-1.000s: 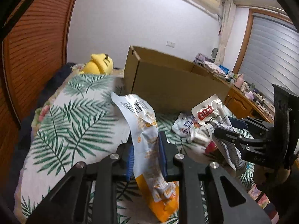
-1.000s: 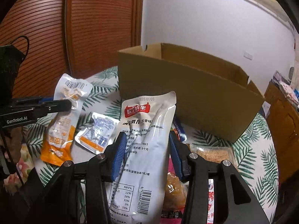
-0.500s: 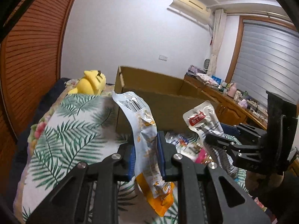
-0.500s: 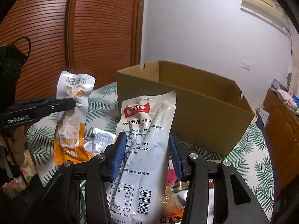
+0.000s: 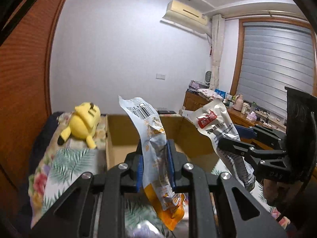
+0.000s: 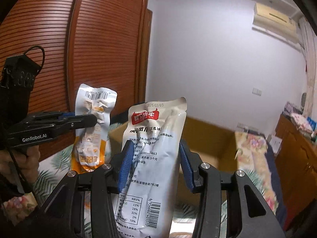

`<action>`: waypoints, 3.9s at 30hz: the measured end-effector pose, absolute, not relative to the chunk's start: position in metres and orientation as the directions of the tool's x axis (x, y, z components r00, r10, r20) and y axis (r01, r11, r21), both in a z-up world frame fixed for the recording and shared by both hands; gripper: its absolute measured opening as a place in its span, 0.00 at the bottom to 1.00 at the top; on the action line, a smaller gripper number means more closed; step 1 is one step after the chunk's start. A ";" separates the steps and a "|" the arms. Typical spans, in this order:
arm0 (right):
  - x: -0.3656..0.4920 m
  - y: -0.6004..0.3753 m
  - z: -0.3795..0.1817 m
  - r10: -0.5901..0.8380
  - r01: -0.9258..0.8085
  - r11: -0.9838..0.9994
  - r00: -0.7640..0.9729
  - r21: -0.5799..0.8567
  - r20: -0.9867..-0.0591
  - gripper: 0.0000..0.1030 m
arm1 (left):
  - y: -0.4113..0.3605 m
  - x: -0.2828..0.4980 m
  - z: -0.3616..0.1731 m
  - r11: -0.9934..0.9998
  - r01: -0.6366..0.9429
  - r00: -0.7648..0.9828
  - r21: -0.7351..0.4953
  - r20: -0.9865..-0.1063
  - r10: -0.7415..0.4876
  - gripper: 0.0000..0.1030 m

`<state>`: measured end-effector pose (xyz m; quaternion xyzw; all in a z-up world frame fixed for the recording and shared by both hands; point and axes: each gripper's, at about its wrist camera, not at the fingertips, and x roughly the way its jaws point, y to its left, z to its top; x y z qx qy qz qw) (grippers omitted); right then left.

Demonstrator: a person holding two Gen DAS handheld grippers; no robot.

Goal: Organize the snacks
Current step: 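Lift both held snack packs and carry them over the cardboard box, then open both grippers to drop the snack packs into the box, then grasp a small white-orange snack pack with the left gripper while the right gripper grasps the pink-wrapped pastry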

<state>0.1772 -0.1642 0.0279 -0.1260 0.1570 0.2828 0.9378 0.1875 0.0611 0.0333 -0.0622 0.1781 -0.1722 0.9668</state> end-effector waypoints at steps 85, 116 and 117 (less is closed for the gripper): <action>0.120 -0.208 -0.084 0.375 -0.430 0.901 0.706 0.057 -0.601 0.44 | 0.053 0.164 -0.075 0.961 0.255 0.771 -0.105 -0.578 -0.267 0.88; 0.145 -0.187 -0.148 0.444 -0.557 0.826 0.538 0.093 -0.717 0.61 | 0.041 0.184 -0.134 0.969 0.226 0.625 -0.103 -0.747 -0.226 0.85; 0.145 -0.188 -0.147 0.445 -0.554 0.827 0.539 0.096 -0.716 0.60 | 0.041 0.184 -0.134 0.969 0.227 0.625 -0.101 -0.747 -0.224 0.84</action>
